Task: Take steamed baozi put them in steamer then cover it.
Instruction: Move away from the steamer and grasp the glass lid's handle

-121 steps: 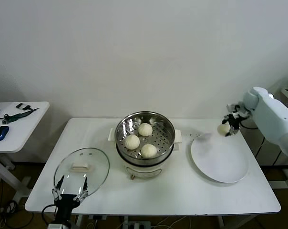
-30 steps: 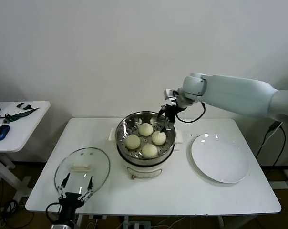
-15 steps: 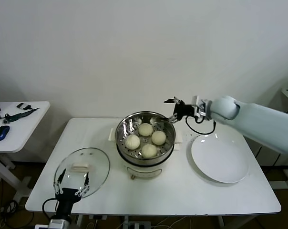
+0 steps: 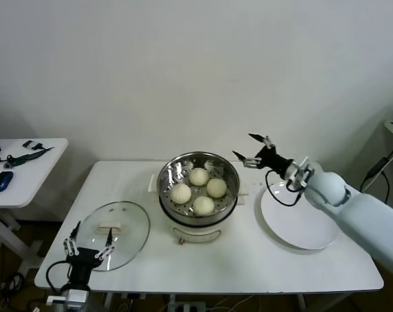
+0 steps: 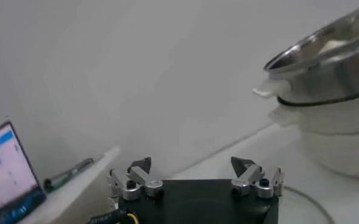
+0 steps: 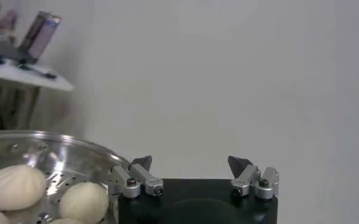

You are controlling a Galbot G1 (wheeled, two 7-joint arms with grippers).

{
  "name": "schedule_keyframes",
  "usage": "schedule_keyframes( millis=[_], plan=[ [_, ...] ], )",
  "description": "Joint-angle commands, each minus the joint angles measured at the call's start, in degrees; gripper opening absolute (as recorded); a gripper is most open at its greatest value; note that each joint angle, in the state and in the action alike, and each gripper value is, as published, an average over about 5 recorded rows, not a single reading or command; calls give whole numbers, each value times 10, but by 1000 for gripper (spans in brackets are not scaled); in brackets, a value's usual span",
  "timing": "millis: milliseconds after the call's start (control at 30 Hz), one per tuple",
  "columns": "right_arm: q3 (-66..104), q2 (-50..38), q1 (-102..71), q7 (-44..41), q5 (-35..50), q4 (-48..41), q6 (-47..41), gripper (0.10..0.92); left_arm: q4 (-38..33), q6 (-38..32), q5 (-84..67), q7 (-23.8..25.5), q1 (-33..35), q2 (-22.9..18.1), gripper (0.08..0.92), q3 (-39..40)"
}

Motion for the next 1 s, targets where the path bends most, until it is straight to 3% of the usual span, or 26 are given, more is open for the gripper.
schedule_keyframes(
  millis=[33,200,433,667,1000],
  plan=[
    [340,65,-317,27,-52,27,13,823,3,12,354,-3,-23,15,823,-43],
    [382,104,-356,21,-67,20,6,823,22,1,545,10,-30,29,823,-55],
    [417,141,-399,18,-87,29,-9,823,99,-43,656,-18,-61,38,823,-34],
    [450,166,-435,21,-97,36,-19,823,175,-62,670,-34,-96,37,823,-29],
    [480,181,-451,23,-109,32,-19,823,229,-81,664,-64,-136,36,823,-15]
  ],
)
